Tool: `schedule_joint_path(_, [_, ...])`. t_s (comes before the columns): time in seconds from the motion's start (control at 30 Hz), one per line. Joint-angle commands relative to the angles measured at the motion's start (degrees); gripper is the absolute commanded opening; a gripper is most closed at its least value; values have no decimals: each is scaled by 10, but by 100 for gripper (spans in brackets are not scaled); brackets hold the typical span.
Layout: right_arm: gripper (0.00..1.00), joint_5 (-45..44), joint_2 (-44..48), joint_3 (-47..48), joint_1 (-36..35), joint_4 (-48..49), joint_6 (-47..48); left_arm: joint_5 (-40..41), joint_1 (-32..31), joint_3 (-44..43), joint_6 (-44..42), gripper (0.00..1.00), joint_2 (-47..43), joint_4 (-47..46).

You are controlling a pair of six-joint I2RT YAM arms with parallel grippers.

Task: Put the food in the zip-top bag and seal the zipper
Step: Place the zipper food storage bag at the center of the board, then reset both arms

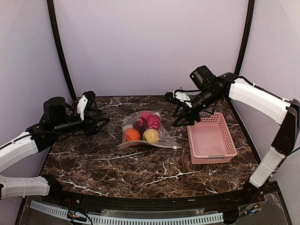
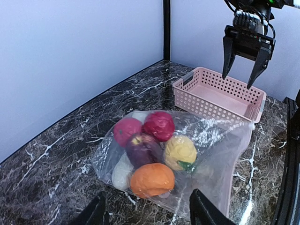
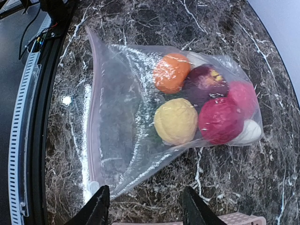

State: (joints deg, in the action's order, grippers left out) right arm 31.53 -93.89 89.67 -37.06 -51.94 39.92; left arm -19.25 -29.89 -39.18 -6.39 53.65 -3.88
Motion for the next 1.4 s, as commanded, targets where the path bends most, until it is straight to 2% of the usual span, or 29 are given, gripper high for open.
schedule_joint_path(0.0, [56, -2, 50, 16, 7, -51, -3, 67, 0, -14, -16, 61, -63, 113])
schedule_joint_path(0.07, [66, -11, 68, 21, 22, -45, -8, 104, 0, -24, -3, 71, -80, 117])
schedule_joint_path(0.1, [72, -11, 76, 20, 35, -33, -18, 134, 0, -29, 3, 73, -84, 116])
schedule_joint_path(0.17, [93, -5, 96, 6, 77, 12, -45, 186, 0, -51, 16, 75, -79, 120])
schedule_joint_path(0.2, [98, 0, 105, -4, 101, 42, -61, 203, 0, -70, 22, 76, -74, 123])
schedule_joint_path(0.37, [99, 29, 133, -30, 235, 167, -181, 296, 0, -160, 35, 80, -16, 165])
schedule_joint_path(0.47, [99, 46, 144, -29, 310, 214, -270, 324, 0, -230, 44, 89, 18, 201])
schedule_joint_path(0.53, [99, 11, 152, -24, 340, 240, -322, 338, 0, -271, 53, 96, 37, 226])
schedule_joint_path(0.63, [99, -90, 175, -30, 345, 266, -351, 368, 0, -325, 84, 99, 57, 258])
schedule_joint_path(0.77, [99, -149, 228, -87, 346, 314, -348, 388, 0, -338, 112, 99, 71, 282])
schedule_joint_path(1.03, [99, -94, 248, -122, 347, 306, -348, 387, 0, -323, 108, 99, 71, 249])
schedule_joint_path(1.37, [99, -98, 243, -116, 346, 305, -348, 391, 0, -299, 108, 99, 84, 238])
